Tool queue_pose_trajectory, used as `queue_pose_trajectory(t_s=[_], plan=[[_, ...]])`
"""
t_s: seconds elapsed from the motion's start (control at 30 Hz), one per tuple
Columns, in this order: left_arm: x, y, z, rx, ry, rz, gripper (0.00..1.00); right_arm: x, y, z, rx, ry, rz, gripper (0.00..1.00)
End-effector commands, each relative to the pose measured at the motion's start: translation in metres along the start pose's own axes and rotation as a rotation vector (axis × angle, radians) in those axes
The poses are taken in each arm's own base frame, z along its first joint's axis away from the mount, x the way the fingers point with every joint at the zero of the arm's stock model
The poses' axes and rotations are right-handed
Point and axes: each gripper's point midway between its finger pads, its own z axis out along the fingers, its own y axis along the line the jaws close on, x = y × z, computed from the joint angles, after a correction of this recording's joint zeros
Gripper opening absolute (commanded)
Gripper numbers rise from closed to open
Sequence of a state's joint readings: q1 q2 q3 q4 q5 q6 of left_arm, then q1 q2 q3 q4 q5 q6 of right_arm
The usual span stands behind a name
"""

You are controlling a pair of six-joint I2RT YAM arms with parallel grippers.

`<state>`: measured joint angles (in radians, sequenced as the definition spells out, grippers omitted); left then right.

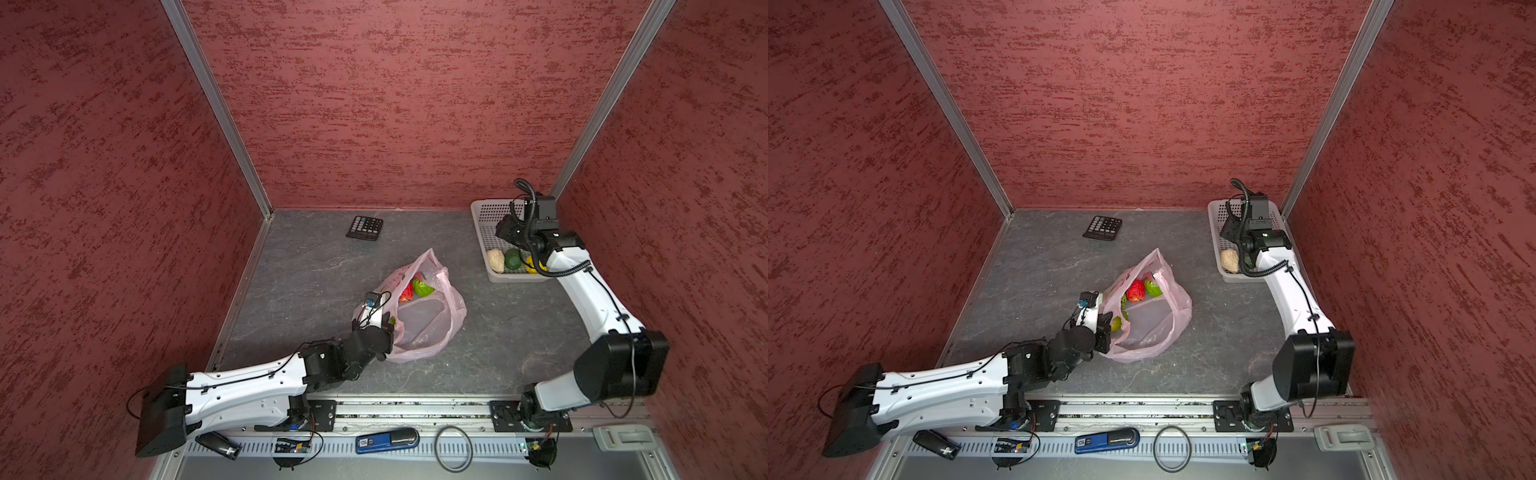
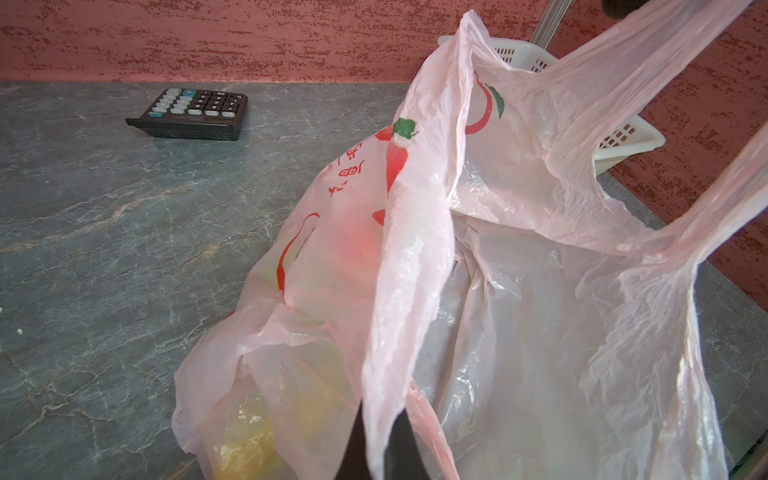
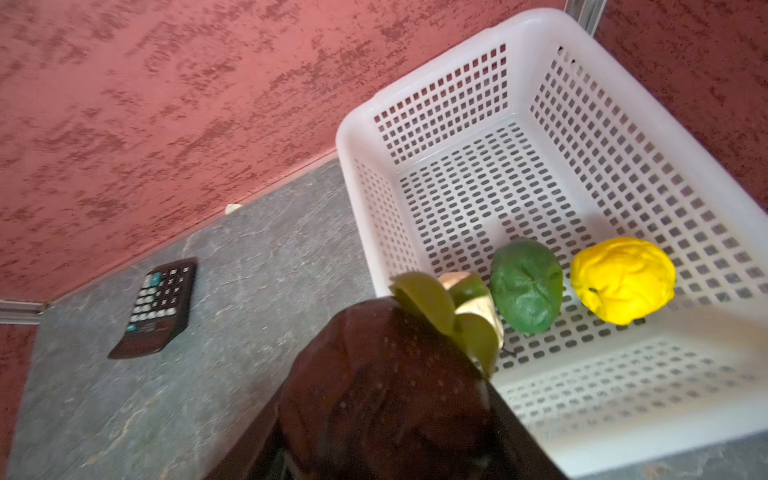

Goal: Untie the knot of the plastic bag and take out the fruit
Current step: 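Lift the dark purple fruit out and carry it over the basket, then lower the dark purple fruit into the basket and open the right gripper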

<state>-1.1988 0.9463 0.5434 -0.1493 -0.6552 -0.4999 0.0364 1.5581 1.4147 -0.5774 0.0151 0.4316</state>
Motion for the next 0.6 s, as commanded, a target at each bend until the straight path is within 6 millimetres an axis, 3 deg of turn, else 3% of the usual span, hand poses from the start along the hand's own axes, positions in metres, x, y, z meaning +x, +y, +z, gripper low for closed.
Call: queue_pose_trajectory(t_s=[0.0, 0.3, 0.43, 0.57], plan=[[-0.012, -0.003, -0.003, 0.006, -0.019, -0.017, 0.00, -0.019, -0.002, 0.031, -0.030, -0.029, -0.017, 0.39], [-0.009, 0.004, -0.003, -0.027, -0.014, -0.036, 0.00, -0.004, -0.032, 0.121, 0.064, 0.087, -0.020, 0.40], [-0.009, 0.005, -0.004, -0.033, -0.015, -0.035, 0.00, -0.001, -0.041, 0.141, 0.091, 0.101, -0.008, 0.43], [-0.011, 0.006, -0.005, -0.036, -0.018, -0.032, 0.00, 0.006, -0.045, 0.150, 0.109, 0.128, 0.001, 0.53]])
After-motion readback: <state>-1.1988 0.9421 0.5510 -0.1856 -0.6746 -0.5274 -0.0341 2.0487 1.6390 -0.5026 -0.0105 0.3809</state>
